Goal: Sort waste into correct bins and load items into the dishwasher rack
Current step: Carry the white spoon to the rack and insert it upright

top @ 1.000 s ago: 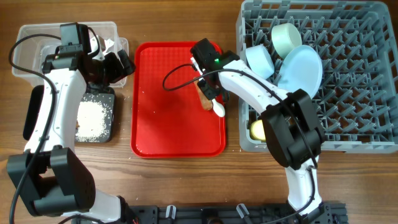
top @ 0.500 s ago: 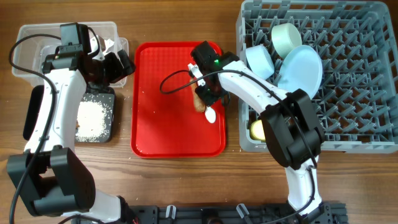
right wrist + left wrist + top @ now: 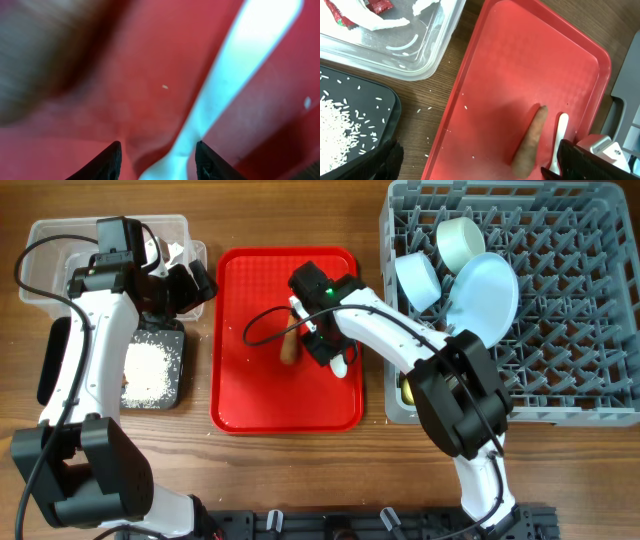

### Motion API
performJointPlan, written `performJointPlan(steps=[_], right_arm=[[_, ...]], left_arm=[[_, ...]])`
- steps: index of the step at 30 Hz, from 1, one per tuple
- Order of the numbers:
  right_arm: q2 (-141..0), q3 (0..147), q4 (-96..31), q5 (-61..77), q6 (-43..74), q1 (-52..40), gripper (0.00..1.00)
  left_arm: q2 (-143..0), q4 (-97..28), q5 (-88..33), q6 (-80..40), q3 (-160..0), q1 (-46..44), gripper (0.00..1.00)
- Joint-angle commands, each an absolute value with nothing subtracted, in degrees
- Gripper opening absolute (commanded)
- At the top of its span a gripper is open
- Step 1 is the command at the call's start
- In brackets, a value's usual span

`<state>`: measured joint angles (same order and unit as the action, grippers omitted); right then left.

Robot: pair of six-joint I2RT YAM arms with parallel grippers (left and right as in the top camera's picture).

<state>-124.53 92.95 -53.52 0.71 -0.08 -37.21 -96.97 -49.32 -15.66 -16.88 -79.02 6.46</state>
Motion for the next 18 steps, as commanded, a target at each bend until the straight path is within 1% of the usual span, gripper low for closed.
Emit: performJointPlan(steps=[1,5,9,12,13,16,18], right_arm=[[-125.3,92.1,-54.5,-4.6,6.1,-36.9,0.48],[-125.3,92.1,-55.5,-4.3,6.1,-36.2,0.48],[-125.4,88.9,-56.2,-0.1,6.0,-36.1,0.48],[-125.4,86.5,-56.1,1.4,6.2,-36.1,0.37],[-125.4,86.3,-56.0,1.5,6.2,-36.1,0.32],[-125.4,86.2,-55.9,1.6,6.2,-36.1,0.21],[-125.4,86.2,-56.0,1.6,6.2,-36.1,0.20]], left_arm=[[-97.5,-49.3,-15.3,-17.0,-79.7,6.5,1.00],[-97.5,-49.3,-15.4,-17.0,-79.7,6.5,1.00],[-97.4,-49.3,-15.3,-17.0,-79.7,6.5,1.00],[-97.4,-49.3,-15.3,-17.0,-79.7,6.5,1.00],[-97.4,-49.3,-15.3,-17.0,-79.7,6.5,1.00],[-97.5,-49.3,-15.3,-17.0,-79.7,6.5,1.00],[-97.5,-49.3,-15.4,-17.0,-79.7,6.6,1.00]])
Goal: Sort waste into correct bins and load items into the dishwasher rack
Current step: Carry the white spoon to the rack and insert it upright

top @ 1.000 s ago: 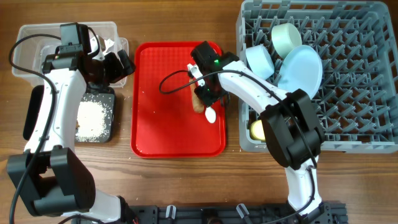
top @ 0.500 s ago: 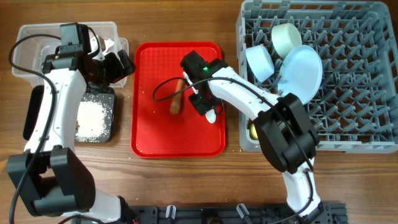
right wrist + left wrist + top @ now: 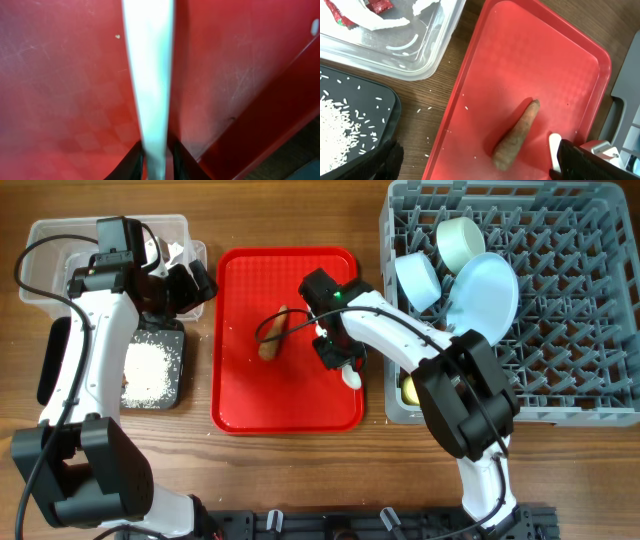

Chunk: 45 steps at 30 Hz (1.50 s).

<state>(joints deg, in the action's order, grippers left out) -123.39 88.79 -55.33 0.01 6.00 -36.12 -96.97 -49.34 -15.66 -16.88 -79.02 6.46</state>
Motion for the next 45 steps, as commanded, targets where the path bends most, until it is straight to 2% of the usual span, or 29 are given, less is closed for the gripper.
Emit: performJointPlan(steps=[1,5,6,7,23,36,42,45], right_arm=[[-125.4,86.2,-56.0,1.6,6.2,-36.1,0.20],[-125.4,86.3,-55.9,1.5,6.2,-36.1,0.18],[-125.4,86.5,-56.0,1.5,6.2,-36.1,0.08],[-125.4,87.2,-56.1,1.6,6.2,-36.1,0.04],[-124.0,91.7,-57.6,-1.8,6.2,-36.2,0.04],[-115.1,96.7,-56.6,-5.8,9.3,-35.2,0.04],[-106.7,100.5,-58.9,-5.8,11.8,-26.5,0.04],[-97.9,100.5,-63.4,-5.8,13.0,-14.4,0.04]], left_arm=[[-97.5,-49.3,-15.4,-17.0,-79.7,6.5,1.00],[-97.4,-49.3,-15.3,-17.0,-79.7,6.5,1.00],[-97.5,-49.3,-15.3,-17.0,-79.7,6.5,1.00],[-97.5,-49.3,-15.3,-17.0,-79.7,6.5,1.00],[-97.5,-49.3,-15.3,-17.0,-79.7,6.6,1.00],[-97.4,-49.3,-15.4,-17.0,-79.7,6.5,1.00],[-97.5,-49.3,-15.3,-17.0,-79.7,6.5,1.00],[-97.5,-49.3,-15.3,-17.0,-79.7,6.5,1.00]])
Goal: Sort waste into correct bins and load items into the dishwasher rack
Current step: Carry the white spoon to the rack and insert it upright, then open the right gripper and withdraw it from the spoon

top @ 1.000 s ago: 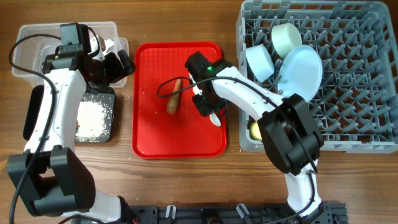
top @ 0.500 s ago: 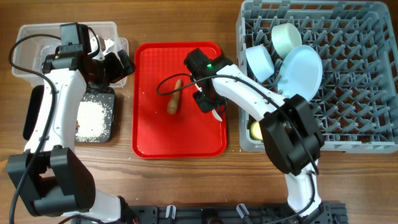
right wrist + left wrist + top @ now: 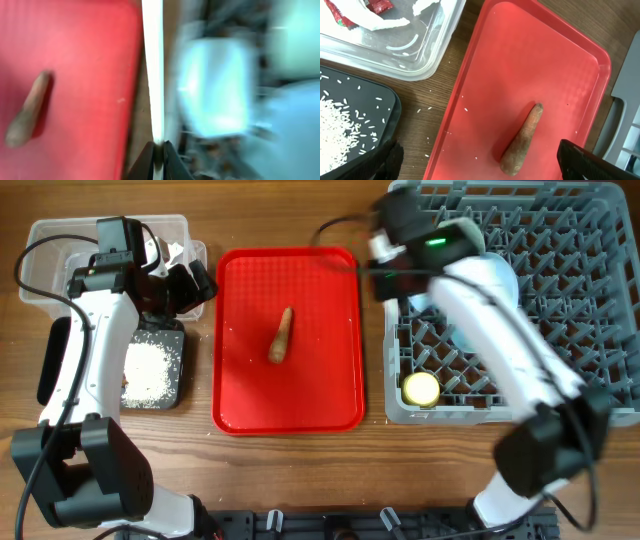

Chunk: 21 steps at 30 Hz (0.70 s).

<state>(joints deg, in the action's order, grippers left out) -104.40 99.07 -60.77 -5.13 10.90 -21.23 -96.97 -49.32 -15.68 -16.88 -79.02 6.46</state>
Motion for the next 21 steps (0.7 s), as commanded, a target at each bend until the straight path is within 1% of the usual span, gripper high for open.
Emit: performJointPlan(steps=[1,4,6,10,12,16,18,21], right_arm=[[-96.6,100.5,-64.4,-5.8,13.8,-12.4,0.04],[-92.6,100.5,-68.0,-5.5,15.3,-4.4,0.04],[-91.5,100.5,-70.3,-5.5,16.1,-1.7,0.04],[-91.3,100.4,-75.3,-4.7,15.1,-1.4,0.05],[-90.9,100.4,-78.0,-9.8,22.0,-0.6,0.04],[-89.6,100.4,-79.4,-11.5,31.1,3.5,0.04],[-89.6,99.3,-82.2,-14.6,42.1,5.8,0.04],[-89.6,94.6,-82.6,-14.5,51.5,6.6,0.04]], left_arm=[[-97.5,-49.3,-15.3,-17.0,-79.7,6.5,1.00],[-97.5,-49.3,-15.3,-17.0,-79.7,6.5,1.00],[-97.5,-49.3,-15.3,-17.0,-79.7,6.5,1.00],[-97.5,-49.3,-15.4,-17.0,-79.7,6.5,1.00],[-97.5,-49.3,-15.4,-17.0,-79.7,6.5,1.00],[-97.5,-49.3,-15.4,-17.0,-79.7,6.5,1.00],[-97.5,-49.3,-15.3,-17.0,-79.7,6.5,1.00],[-97.5,-49.3,-15.3,-17.0,-79.7,6.5,1.00]])
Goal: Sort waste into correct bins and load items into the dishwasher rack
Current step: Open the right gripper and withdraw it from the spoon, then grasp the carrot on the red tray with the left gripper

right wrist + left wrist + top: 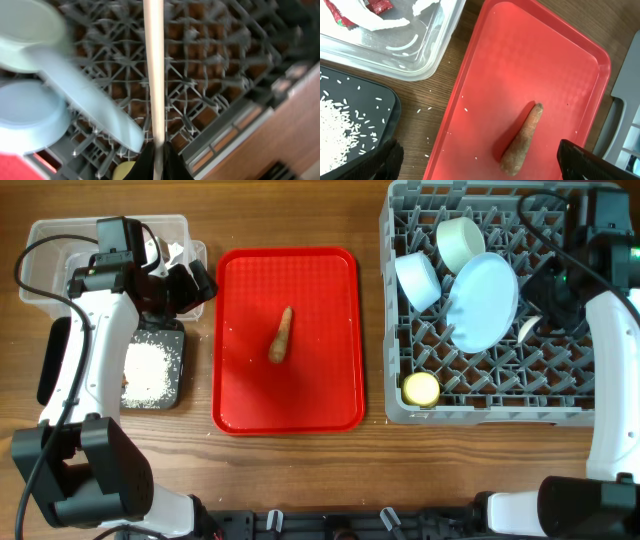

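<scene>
My right gripper (556, 298) hangs over the right part of the grey dish rack (600, 412), shut on a white plastic utensil (153, 75). The utensil's rounded end (527, 330) shows just right of the pale blue plate (482, 302). In the right wrist view the handle runs straight up from the gripper (156, 150) above the rack grid. A brown carrot (282, 335) lies alone on the red tray (240, 395). My left gripper (479, 156) is open, high above the tray's left edge, with the carrot (522, 142) below it.
Two pale bowls (418, 280) and a yellow item (421, 388) sit in the rack. A clear bin (380, 50) with wrappers and a black tray of rice (152, 370) stand left of the red tray.
My right gripper has moved with the white utensil from the rack's left edge to above its right part. The left arm and the carrot have not moved.
My right gripper was open around the white utensil on the red tray beside the carrot. Then it was shut on it, and the carrot lay turned and further left. Later it held the utensil at the rack's left edge, now over the rack's right side.
</scene>
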### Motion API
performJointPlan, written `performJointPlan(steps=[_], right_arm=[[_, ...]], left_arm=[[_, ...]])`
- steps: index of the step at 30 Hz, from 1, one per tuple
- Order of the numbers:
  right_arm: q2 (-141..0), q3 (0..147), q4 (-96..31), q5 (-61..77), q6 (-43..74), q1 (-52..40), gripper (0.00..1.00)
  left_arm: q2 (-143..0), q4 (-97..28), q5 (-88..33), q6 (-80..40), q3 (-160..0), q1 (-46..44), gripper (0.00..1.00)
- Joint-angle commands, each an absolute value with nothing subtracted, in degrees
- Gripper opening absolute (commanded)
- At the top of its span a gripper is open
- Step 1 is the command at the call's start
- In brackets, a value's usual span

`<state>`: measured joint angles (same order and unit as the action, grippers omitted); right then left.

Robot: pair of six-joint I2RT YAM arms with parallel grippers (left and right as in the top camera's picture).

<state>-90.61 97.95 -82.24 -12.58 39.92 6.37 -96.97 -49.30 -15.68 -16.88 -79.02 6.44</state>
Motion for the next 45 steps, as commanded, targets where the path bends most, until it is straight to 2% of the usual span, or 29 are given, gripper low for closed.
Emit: performJointPlan(steps=[1,11,14,16,22,23,24,26,27,28,30,32,34,35,38,41,43,44,45], right_arm=[[-89.6,92.5,-82.6,-14.1,55.3,6.6,0.04],[-89.6,75.0,-76.4,-4.4,69.1,6.6,0.04],[-88.0,75.0,-75.7,-4.6,61.4,6.6,0.04],[-81.6,75.0,-75.8,-4.5,56.9,6.6,0.04],[-71.2,75.0,-74.3,10.5,43.3,6.6,0.04],[-70.8,75.0,-69.1,18.0,31.6,5.4,0.08],[-70.8,75.0,-64.1,20.1,24.4,1.7,0.29],[-71.0,75.0,-58.3,10.5,20.9,-9.5,0.81],[-71.0,75.0,-55.9,4.2,20.9,-14.7,0.99],[-71.0,75.0,-54.0,-0.1,20.9,-17.8,1.00],[-71.0,75.0,-53.6,-3.5,20.9,-18.3,1.00],[-71.0,75.0,-53.6,-7.2,20.9,-18.3,1.00],[-71.0,75.4,-53.6,-9.6,19.8,-18.3,1.00],[-71.0,75.7,-53.6,-10.4,19.5,-18.3,1.00],[-71.0,75.7,-53.8,-10.7,19.5,-18.0,1.00],[-71.0,75.7,-54.0,-10.7,19.6,-18.0,1.00],[-71.0,75.7,-54.2,-10.7,19.6,-18.0,1.00],[-71.0,75.7,-54.5,-10.7,19.6,-18.0,1.00],[-71.0,75.7,-54.8,-10.7,19.6,-18.0,1.00]], left_arm=[[-97.4,-49.3,-15.4,-17.0,-79.7,6.5,1.00],[-97.5,-49.3,-15.4,-17.0,-79.7,6.5,1.00],[-97.4,-49.3,-15.3,-17.0,-79.7,6.5,1.00],[-97.5,-49.3,-15.3,-17.0,-79.7,6.6,1.00],[-97.5,-49.3,-15.3,-17.0,-79.7,6.5,1.00],[-97.5,-49.1,-12.9,-15.9,-79.7,6.5,1.00],[-97.5,-49.1,-11.9,-15.9,-79.7,6.6,1.00],[-97.5,-49.1,-11.9,-15.9,-79.7,6.5,1.00],[-97.5,-48.1,-12.1,-15.9,-79.7,6.5,1.00],[-97.4,-45.6,-12.4,-15.9,-79.7,6.5,1.00],[-97.4,-45.9,-14.3,-15.9,-79.7,6.5,1.00],[-97.4,-43.4,-22.3,-13.3,-79.7,5.9,1.00],[-97.4,-39.5,-23.7,-11.9,-79.9,1.7,0.98],[-97.5,-38.5,-21.2,-11.7,-79.9,-0.6,0.93],[-97.9,-36.8,-8.9,-5.0,-79.9,-12.5,0.96],[-103.2,-37.0,1.9,0.2,-79.9,-22.8,0.93],[-107.8,-36.8,3.2,0.5,-79.9,-24.8,0.85],[-110.4,-36.9,3.1,0.4,-79.9,-24.9,0.77],[-111.9,-37.2,3.2,-0.5,-79.9,-24.9,0.75]])
